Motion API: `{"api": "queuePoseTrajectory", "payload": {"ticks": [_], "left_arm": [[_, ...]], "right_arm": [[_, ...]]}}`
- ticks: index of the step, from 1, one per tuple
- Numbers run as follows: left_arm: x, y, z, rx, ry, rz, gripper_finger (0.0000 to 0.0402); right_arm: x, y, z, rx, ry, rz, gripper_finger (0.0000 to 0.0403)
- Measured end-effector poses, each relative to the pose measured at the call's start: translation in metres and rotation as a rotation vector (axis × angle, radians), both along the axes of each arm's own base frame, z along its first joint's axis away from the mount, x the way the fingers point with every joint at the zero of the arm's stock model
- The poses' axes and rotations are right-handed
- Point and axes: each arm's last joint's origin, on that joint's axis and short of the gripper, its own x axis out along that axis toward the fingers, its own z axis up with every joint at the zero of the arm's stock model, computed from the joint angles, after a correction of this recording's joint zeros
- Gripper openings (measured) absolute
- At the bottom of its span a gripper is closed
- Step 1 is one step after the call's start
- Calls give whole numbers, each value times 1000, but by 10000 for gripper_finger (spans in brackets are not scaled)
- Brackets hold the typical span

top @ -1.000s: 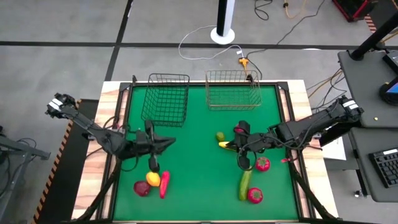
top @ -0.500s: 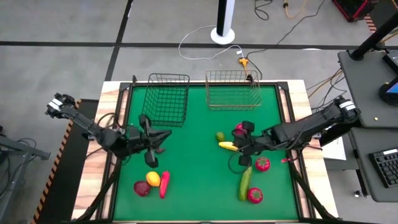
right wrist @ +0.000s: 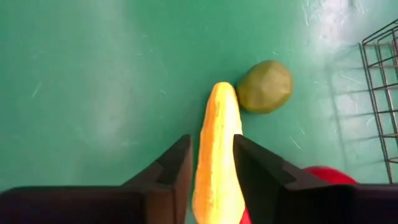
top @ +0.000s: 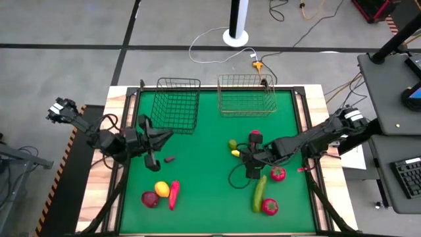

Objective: Sort produce into baskets
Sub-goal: Put the corn into the gold wire basket

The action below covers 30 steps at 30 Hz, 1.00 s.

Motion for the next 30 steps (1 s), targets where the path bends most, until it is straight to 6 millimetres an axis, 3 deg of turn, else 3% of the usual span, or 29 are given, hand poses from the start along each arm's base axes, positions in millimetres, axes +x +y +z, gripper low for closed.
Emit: {"api": "queuePoseTrajectory", "payload": {"ticks": [8,16,24,30], "left_arm": [[6,-3,-5,-34,33,26,0],[6,-2,-6,-29,51,49,0],[7,-3,-8,-15,72,50,0],[7,-3,-9,2,87,53,0]], "right_arm": [[6,-7,-23,16,100,-84,200],[13,-12,-48,-7,187,-106,226],[18,-16,-61,55,238,-110,195],[16,-15,-50,105,215,-96,145]]}}
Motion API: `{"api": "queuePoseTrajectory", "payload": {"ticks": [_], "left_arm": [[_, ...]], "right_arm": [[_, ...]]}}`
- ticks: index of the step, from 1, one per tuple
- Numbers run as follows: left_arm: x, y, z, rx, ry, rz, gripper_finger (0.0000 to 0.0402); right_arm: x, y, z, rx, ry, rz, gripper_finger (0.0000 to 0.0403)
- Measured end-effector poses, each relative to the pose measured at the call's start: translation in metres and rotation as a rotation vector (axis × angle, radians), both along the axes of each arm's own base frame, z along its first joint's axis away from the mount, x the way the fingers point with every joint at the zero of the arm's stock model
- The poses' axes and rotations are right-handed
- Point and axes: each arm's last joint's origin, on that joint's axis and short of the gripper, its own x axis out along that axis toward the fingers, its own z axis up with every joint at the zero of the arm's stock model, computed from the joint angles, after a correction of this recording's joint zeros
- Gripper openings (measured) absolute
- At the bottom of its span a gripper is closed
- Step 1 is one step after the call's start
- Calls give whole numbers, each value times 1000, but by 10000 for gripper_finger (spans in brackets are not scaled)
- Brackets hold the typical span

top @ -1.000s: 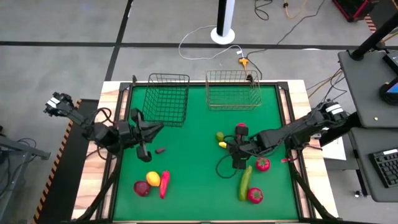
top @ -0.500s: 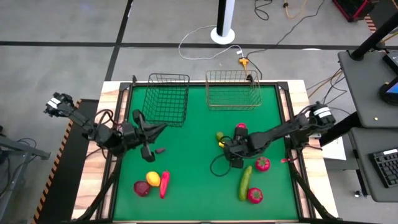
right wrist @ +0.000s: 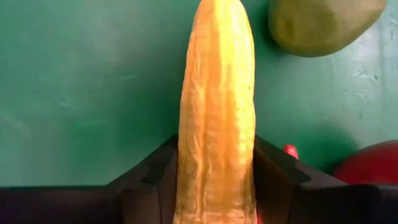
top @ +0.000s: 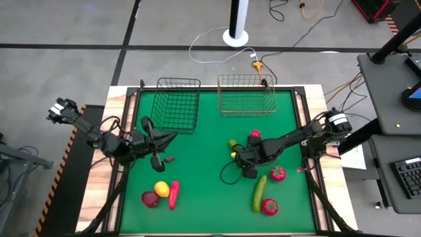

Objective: Sort produce into baskets
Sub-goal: Put the corn into the gold wire basket

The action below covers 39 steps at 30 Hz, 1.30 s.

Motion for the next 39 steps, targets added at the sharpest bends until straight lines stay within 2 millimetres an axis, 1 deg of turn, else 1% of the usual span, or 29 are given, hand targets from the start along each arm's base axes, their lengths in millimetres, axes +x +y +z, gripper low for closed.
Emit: {"api": "queuePoseTrajectory", "payload": {"ticks": [3,6,8,11,13,15,17,19,21,22,24,26,28,30,31,36,39], "left_arm": [[0,0,0,29,11,6,0],[0,0,0,32,14,7,0],[0,0,-1,39,26,6,0],[1,-1,-4,55,51,6,0],[1,-1,-4,55,53,5,0],[1,-1,-4,37,47,2,0],[1,-1,-4,15,38,-3,0],[1,-1,-4,-3,29,-6,0],[1,-1,-4,-25,21,-11,0],[1,-1,-4,-37,19,-14,0],[1,-1,-5,-60,17,-20,0],[2,-1,-6,-73,18,-24,0],[2,-2,-7,-82,17,-26,0],[3,-2,-8,-80,22,-26,0],[3,-3,-8,-77,26,-26,0],[6,-4,-11,-66,39,-24,0],[8,-5,-13,-62,46,-24,0]], "right_arm": [[3,2,22,64,-66,12,145],[8,3,51,89,-161,50,145],[14,1,75,32,-257,73,146],[21,-12,111,-159,-381,38,149],[25,-27,132,-290,-425,7,149],[27,-48,150,-385,-441,-35,146],[29,-78,166,-426,-447,-91,145],[26,-114,175,-408,-441,-152,146],[21,-150,177,-335,-435,-187,147],[16,-168,174,-280,-427,-203,147],[5,-200,163,-180,-372,-244,147],[-10,-225,151,-114,-281,-275,148],[-24,-243,140,-75,-183,-343,148],[-32,-253,133,-37,-147,-430,149],[-34,-255,131,-24,-133,-446,149],[-29,-257,126,-34,-149,-431,154],[-27,-259,126,-44,-170,-442,175]]}}
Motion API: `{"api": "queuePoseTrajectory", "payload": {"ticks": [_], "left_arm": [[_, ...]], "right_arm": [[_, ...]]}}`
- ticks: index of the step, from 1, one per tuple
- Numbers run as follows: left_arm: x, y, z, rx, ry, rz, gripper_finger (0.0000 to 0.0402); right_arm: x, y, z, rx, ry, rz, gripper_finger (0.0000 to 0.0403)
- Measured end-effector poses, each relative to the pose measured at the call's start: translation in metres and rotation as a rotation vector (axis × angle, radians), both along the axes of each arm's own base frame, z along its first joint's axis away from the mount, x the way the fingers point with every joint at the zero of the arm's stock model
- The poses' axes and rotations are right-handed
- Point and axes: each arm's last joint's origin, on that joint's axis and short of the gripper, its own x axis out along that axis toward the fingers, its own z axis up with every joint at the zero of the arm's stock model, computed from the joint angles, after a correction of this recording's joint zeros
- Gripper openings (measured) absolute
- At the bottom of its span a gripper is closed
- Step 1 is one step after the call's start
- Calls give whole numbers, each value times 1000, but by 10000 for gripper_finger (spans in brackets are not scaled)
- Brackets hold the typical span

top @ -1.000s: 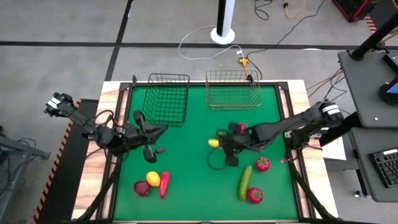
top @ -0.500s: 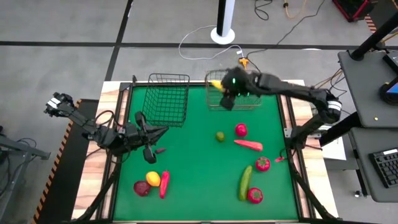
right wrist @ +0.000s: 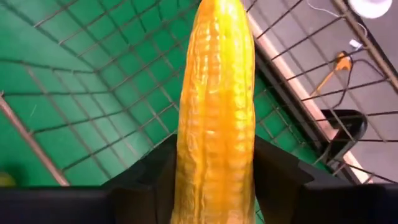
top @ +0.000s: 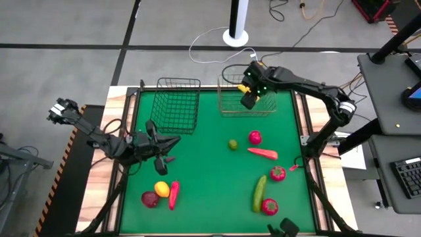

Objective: Sort produce into baskets
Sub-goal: Put the corn into the gold wire basket, then put the eggplant into the gold wire basket

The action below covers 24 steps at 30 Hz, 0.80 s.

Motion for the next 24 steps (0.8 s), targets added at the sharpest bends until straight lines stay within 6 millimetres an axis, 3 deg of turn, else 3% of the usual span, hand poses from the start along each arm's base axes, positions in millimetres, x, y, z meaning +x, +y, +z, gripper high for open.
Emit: {"api": "queuePoseTrajectory", "payload": {"ticks": [7,13,18,24], "left_arm": [[4,-3,-5,-45,-2,-8,0],[9,-6,-10,-92,-3,-16,0],[12,-8,-13,-89,6,-16,0],[15,-9,-16,-119,6,-20,0]], "right_arm": [[-2,-2,3,-62,12,-79,244],[-1,9,15,-52,-61,-97,263],[6,46,35,6,-177,6,251],[15,117,53,-2,-283,204,233]]}}
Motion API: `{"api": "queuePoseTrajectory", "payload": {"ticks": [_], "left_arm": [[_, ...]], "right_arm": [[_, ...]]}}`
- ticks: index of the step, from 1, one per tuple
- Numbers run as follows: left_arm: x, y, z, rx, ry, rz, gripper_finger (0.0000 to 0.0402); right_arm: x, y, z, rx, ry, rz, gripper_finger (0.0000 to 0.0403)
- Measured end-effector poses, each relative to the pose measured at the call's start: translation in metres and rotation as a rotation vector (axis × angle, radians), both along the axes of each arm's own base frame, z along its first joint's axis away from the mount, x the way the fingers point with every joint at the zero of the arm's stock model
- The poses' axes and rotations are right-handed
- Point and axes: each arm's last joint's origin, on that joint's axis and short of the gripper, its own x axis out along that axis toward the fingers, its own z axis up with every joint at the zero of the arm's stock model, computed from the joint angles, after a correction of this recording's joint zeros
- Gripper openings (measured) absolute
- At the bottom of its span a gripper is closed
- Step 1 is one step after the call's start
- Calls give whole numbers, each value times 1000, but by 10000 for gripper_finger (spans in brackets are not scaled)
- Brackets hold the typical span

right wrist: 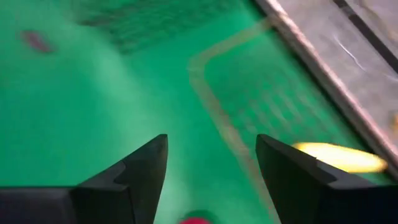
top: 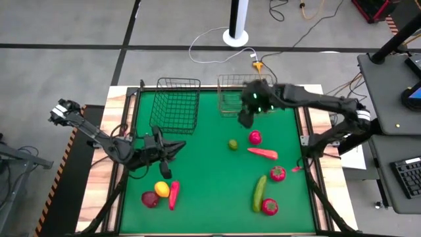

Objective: Sort produce into baskets
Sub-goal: Put the eggplant into the gold wire basket

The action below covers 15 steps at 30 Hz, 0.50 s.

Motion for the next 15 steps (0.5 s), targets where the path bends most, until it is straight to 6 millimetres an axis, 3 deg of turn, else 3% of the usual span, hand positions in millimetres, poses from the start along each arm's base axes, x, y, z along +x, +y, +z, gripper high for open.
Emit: {"api": "queuePoseTrajectory", "payload": {"ticks": [7,15], "left_arm": [[7,-5,-9,16,36,-8,0],[8,-8,-13,17,49,-19,0]], "right_arm": [[-6,74,-4,-34,-119,163,230],[-7,117,-30,-10,-228,273,243]]}}
